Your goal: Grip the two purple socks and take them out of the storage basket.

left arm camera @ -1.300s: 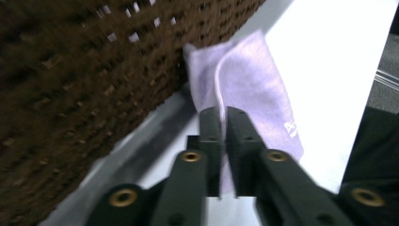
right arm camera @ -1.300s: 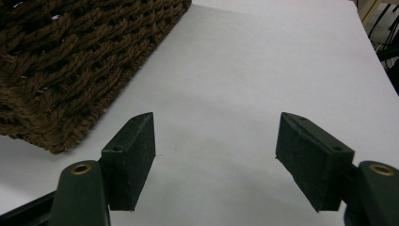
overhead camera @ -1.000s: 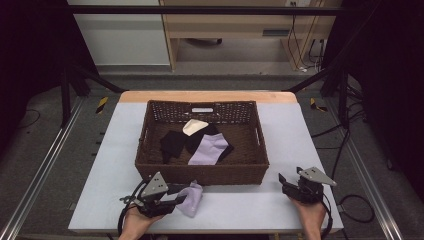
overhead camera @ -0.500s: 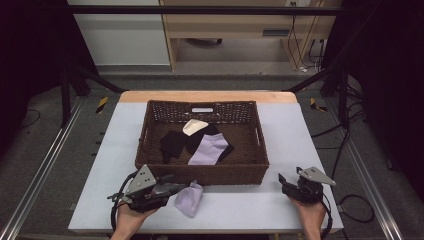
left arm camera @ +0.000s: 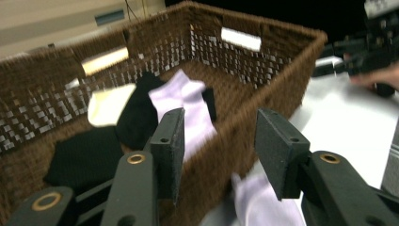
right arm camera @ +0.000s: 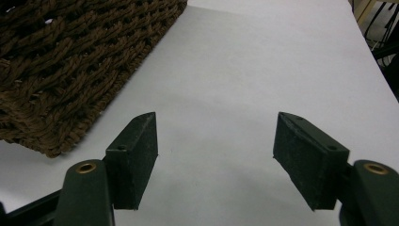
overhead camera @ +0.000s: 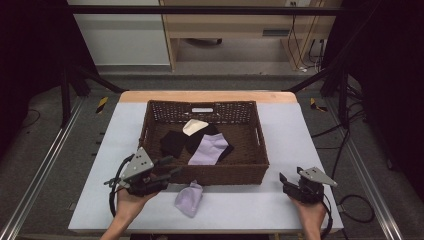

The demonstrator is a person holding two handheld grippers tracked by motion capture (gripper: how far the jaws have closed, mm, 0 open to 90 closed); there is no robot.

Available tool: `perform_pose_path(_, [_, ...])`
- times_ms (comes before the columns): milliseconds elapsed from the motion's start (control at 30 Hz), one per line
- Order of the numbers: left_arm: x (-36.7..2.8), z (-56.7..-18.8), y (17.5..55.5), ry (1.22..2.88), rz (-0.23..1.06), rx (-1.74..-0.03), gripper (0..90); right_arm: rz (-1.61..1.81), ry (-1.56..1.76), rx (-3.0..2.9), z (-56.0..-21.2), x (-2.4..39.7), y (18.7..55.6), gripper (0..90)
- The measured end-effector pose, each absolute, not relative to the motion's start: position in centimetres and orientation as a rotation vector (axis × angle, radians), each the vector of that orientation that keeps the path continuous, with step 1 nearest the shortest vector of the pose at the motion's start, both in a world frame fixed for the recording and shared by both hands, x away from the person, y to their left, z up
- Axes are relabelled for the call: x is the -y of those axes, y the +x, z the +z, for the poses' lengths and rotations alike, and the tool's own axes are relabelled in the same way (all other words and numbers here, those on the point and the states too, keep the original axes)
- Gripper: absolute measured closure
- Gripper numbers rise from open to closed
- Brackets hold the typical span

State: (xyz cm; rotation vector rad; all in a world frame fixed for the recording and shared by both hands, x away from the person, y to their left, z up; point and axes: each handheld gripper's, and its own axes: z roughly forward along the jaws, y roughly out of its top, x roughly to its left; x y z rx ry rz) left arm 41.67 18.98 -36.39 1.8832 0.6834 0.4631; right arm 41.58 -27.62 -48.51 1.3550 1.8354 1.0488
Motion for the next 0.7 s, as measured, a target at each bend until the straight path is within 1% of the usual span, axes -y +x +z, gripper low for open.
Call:
perform_pose_path(233, [-17.9, -34.3, 44.1, 1.874, 0.506, -0.702, 51.9, 1.052, 1.357, -1.838, -48.5, 27.7, 41.6, 32.9])
perform_pose_path(700, [-14.9, -32.1, 49.2, 1.877, 0.573, -0.752, 53.0, 1.053, 1.361, -1.841, -48.5, 27.6, 41.6, 33.8])
